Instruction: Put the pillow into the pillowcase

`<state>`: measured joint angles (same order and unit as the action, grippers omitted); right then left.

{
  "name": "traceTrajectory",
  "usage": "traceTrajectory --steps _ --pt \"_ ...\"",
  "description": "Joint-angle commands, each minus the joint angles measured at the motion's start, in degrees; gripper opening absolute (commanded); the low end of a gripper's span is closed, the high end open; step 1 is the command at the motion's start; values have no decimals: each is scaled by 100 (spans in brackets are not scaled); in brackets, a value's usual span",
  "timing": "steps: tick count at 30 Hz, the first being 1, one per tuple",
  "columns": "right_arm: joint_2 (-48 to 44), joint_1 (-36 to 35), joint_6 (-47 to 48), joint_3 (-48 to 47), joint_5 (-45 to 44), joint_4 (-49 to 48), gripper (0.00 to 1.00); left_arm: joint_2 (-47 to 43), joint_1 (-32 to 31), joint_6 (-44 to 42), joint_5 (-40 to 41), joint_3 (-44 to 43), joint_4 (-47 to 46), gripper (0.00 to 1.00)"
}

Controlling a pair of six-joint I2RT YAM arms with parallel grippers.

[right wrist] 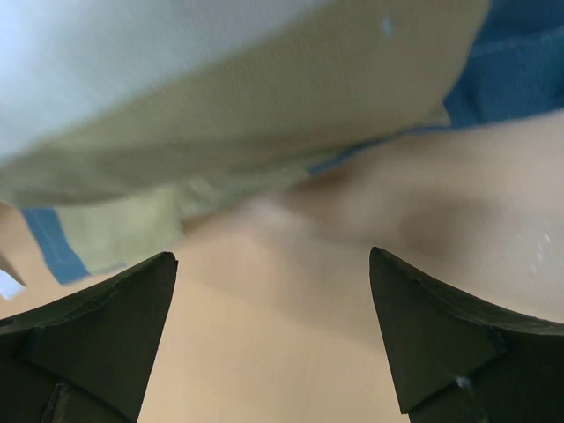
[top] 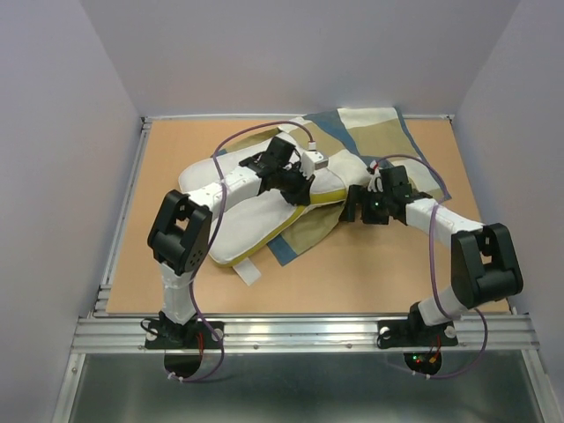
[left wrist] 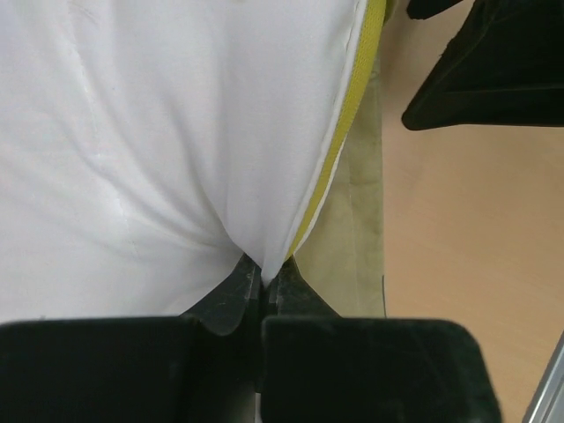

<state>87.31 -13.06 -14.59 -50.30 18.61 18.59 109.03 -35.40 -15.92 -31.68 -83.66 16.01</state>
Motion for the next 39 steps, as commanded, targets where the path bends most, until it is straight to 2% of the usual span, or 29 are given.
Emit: traceTrajectory --steps 1,6,9,10,12,13,14,18,19,21,23,25,27,30,32,33,34,37,39 --pt "-354 40 -764 345 677 -1708 95 -58 77 335 -585 -379 -116 0" --pt "-83 40 -984 645 793 -2368 94 -22 130 362 -699 -406 -133 0" --pt "277 40 -1107 706 916 -2772 80 4 173 546 -812 -397 -230 0" --pt "339 40 -1125 697 942 -2869 58 13 191 659 -848 -397 -291 0" --pt "566 40 -1098 610 1161 -2949 35 13 235 783 -910 -406 -361 0" --pt "603 40 -1090 505 1284 -2940 10 39 244 888 -919 -441 -405 0" --pt "603 32 -1107 469 1451 -2940 0 83 270 933 -936 -484 -406 0" --pt "95 -126 -1274 373 2154 -2713 1 92 323 1459 -823 -687 -756 0" --pt "-263 -205 -1274 311 2329 -2520 1 74 332 1661 -735 -687 -1123 0" --pt "-712 -415 -1161 109 2883 -1870 1 65 314 2381 -534 -704 -1799 0" --pt "-828 -522 -872 -92 3208 -1038 1 223 244 2698 -348 -871 -1996 0" --pt "-760 -548 -634 -120 3438 -727 1 548 121 3014 143 -1108 -2075 0" --pt "-733 -549 -371 -85 3439 -278 1 812 86 3191 671 -1118 -2084 0" --pt "-838 -549 -299 117 3351 -172 1 1005 86 3192 1258 -891 -2014 0" --pt "-812 -549 -89 161 3150 -32 1 1015 129 3139 1375 -644 -1979 0" --pt "-742 -549 60 92 3105 230 4 1015 138 3096 1271 -391 -1979 0" --pt "-742 -549 183 -57 3035 355 18 1015 138 3034 1226 -284 -1901 0" --pt "-908 -531 395 -426 2640 715 38 944 130 2893 972 270 -1917 0" --pt "-1057 -461 545 -980 2193 1014 39 944 121 2858 716 568 -1935 0"
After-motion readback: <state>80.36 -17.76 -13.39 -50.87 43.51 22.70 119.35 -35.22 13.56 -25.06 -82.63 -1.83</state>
